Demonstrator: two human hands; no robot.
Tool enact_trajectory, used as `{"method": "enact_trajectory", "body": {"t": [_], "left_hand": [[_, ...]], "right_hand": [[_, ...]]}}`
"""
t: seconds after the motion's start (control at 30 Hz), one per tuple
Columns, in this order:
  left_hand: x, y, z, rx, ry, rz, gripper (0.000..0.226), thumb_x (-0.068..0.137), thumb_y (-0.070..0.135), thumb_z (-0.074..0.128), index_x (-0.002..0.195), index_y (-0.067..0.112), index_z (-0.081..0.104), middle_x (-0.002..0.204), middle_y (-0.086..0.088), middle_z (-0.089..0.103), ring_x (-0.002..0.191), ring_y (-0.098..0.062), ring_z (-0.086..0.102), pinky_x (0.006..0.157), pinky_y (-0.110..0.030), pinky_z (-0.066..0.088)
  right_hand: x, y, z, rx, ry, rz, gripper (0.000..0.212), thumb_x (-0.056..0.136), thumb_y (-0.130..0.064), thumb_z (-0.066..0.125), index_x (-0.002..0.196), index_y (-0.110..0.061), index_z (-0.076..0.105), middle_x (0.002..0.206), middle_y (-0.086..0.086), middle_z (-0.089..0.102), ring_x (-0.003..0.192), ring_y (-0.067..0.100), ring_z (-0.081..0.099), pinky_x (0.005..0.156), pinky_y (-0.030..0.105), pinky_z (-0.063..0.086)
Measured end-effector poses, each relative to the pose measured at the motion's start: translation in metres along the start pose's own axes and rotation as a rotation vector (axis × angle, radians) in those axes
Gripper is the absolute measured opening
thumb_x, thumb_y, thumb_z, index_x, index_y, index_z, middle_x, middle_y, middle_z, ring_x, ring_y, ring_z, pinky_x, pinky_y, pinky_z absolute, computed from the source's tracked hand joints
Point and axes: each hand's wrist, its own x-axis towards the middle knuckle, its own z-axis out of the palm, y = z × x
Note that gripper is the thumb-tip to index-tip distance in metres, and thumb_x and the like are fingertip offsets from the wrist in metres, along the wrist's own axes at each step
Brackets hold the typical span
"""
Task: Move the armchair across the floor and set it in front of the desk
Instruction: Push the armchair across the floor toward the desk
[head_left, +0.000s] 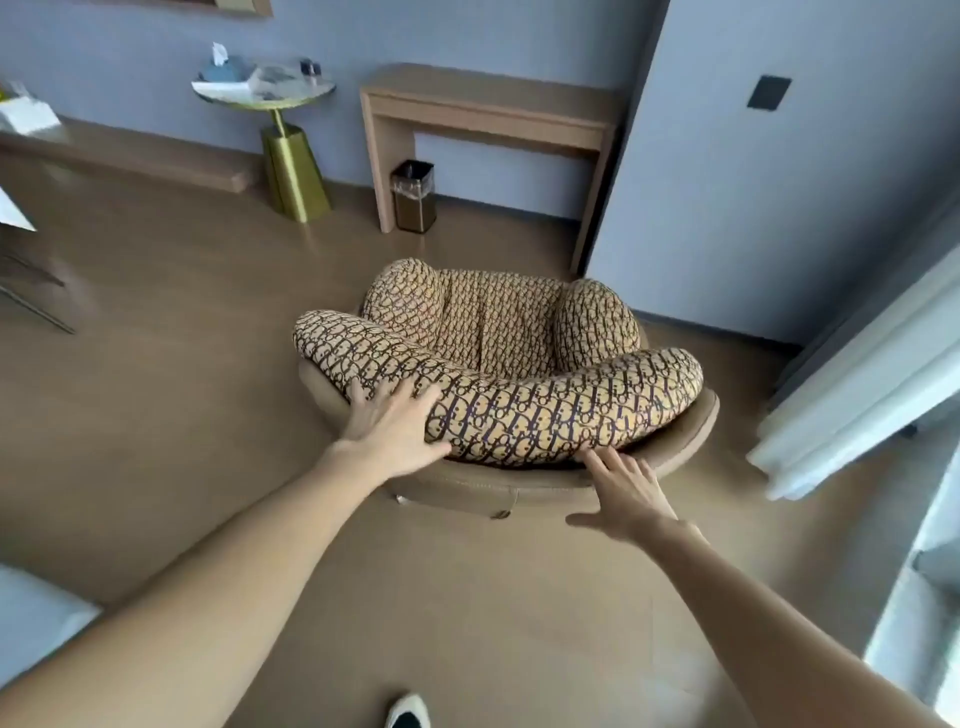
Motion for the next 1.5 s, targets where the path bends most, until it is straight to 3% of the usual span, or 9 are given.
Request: {"method": "enact_trajectory", "body": {"t": [0.17,0.23,0.3,0.37,0.47,0.6,1.13,1.5], "left_hand": [[-0.003,0.026,0.058,-0.01,-0.156,0.044,0.087,0.078,0.083,0.05,0.144,0.027,0.043,0.149,-0.008,0.048,0.134,-0.034,0.041,0.11,-0.052,0.031],[0.004,0.028,0.074,-0.061,-0.204,0.033,0.091,0.073,0.089,0.044,0.142,0.03,0.044,0.148,-0.004,0.047,0.135,-0.033,0.037,0.113,-0.054,0.024],[0.009,0.028,0.091,-0.171,-0.23,0.043,0.09,0.071,0.093,0.036,0.139,0.034,0.044,0.143,0.001,0.047,0.137,-0.03,0.033,0.119,-0.057,0.007],[0.012,0.028,0.109,-0.258,-0.155,0.073,0.081,0.074,0.092,0.031,0.132,0.039,0.047,0.134,0.008,0.051,0.132,-0.025,0.033,0.119,-0.056,-0.003],[0.018,0.032,0.12,-0.265,-0.002,0.102,0.075,0.076,0.091,0.025,0.125,0.041,0.051,0.125,0.015,0.054,0.123,-0.019,0.036,0.117,-0.056,0.0],[0.019,0.045,0.118,-0.25,0.079,0.112,0.078,0.076,0.091,0.02,0.119,0.037,0.056,0.118,0.014,0.057,0.117,-0.019,0.042,0.115,-0.057,0.006],[0.072,0.05,0.112,-0.25,0.124,0.079,0.08,0.075,0.091,0.023,0.116,0.033,0.06,0.112,0.013,0.06,0.114,-0.021,0.047,0.114,-0.057,0.011],[0.162,0.049,0.108,-0.246,0.153,0.043,0.08,0.074,0.093,0.021,0.115,0.036,0.059,0.111,0.013,0.06,0.115,-0.02,0.046,0.112,-0.057,0.013]], "right_hand": [[0.015,0.014,0.03,-0.029,0.022,-0.083,0.084,0.07,-0.086,0.052,0.136,-0.035,0.041,0.13,-0.006,0.051,0.125,0.027,0.043,0.118,0.052,0.018],[0.024,0.017,0.036,-0.019,0.096,-0.104,0.078,0.071,-0.091,0.041,0.127,-0.036,0.047,0.123,-0.01,0.055,0.116,0.025,0.047,0.111,0.05,0.025],[0.03,0.023,0.044,-0.025,0.173,-0.139,0.078,0.07,-0.093,0.034,0.119,-0.035,0.052,0.116,-0.011,0.057,0.11,0.023,0.049,0.102,0.049,0.029],[0.034,0.029,0.05,0.002,0.229,-0.18,0.08,0.071,-0.095,0.031,0.114,-0.033,0.056,0.11,-0.011,0.058,0.106,0.023,0.051,0.097,0.05,0.032],[0.042,0.043,0.052,0.036,0.286,-0.218,0.081,0.071,-0.096,0.029,0.108,-0.031,0.059,0.103,-0.012,0.06,0.102,0.023,0.053,0.092,0.049,0.034],[0.047,0.058,0.05,0.036,0.301,-0.24,0.08,0.071,-0.098,0.029,0.105,-0.032,0.06,0.098,-0.014,0.059,0.099,0.021,0.055,0.088,0.046,0.033],[0.107,0.082,0.036,0.035,0.348,-0.286,0.075,0.073,-0.097,0.03,0.099,-0.034,0.061,0.09,-0.016,0.06,0.09,0.019,0.058,0.084,0.047,0.037],[0.199,0.109,0.009,0.005,0.263,-0.291,0.085,0.067,-0.1,0.025,0.105,-0.034,0.061,0.097,-0.016,0.059,0.101,0.016,0.054,0.09,0.046,0.031]]}}
